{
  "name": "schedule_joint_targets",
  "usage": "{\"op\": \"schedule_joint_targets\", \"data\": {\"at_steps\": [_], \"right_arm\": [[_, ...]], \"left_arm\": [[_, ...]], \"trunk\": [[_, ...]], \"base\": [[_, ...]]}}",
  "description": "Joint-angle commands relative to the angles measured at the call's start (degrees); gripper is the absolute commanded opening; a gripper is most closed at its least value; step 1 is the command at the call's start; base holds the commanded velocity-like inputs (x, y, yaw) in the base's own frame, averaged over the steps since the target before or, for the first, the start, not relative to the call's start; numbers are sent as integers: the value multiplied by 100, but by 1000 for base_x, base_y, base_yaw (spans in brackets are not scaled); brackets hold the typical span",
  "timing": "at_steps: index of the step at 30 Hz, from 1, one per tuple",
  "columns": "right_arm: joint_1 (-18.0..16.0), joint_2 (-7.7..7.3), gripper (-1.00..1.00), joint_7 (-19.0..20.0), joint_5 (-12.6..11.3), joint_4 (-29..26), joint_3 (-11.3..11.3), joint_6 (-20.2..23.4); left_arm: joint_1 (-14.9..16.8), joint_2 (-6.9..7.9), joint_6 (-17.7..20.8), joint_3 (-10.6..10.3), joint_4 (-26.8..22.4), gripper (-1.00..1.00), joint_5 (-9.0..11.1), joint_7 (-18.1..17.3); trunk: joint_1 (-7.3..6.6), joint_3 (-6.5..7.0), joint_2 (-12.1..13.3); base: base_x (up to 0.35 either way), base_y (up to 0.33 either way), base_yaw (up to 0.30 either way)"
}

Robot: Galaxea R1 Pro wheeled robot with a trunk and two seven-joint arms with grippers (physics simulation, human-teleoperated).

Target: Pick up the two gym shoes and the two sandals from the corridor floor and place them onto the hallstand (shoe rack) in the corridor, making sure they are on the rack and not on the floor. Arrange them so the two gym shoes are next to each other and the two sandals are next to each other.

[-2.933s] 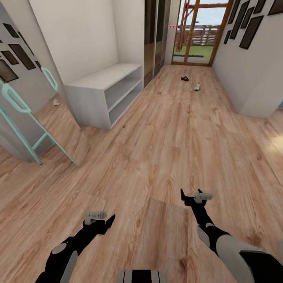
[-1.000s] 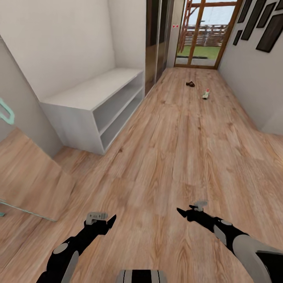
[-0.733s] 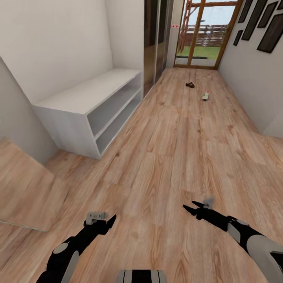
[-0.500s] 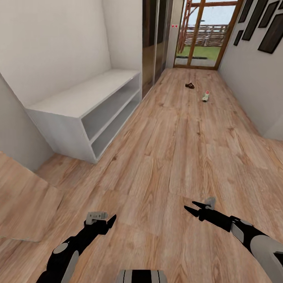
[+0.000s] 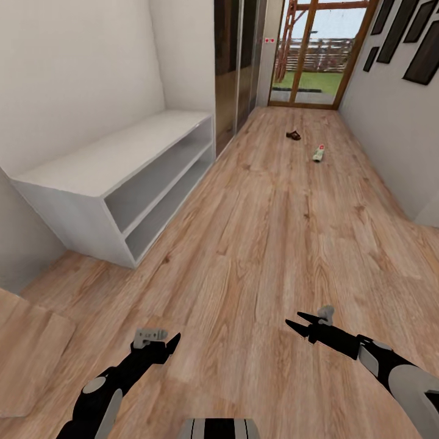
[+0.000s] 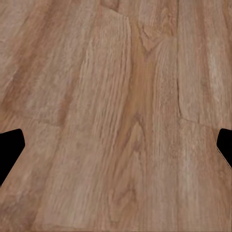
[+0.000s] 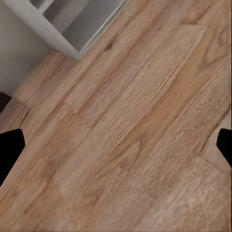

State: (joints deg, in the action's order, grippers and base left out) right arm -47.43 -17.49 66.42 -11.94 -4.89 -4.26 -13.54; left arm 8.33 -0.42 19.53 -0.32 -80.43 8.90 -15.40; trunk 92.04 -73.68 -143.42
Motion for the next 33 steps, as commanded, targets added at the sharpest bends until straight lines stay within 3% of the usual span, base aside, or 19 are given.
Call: {"op": "schedule_joint_targets", "data": {"at_steps": [1, 33], "right_arm": [[-3, 0, 100, 16, 34, 5, -41, -26], [-3, 9, 100, -6, 27, 1, -65, -26]], "left_arm": [[2, -2, 51, 8, -7, 100, 58, -7], [2, -2, 51, 13, -25, 100, 68, -16]], "trunk": [[2, -5, -2], [2, -5, -2]], "base": [[321, -150, 0], [330, -16, -20]]}}
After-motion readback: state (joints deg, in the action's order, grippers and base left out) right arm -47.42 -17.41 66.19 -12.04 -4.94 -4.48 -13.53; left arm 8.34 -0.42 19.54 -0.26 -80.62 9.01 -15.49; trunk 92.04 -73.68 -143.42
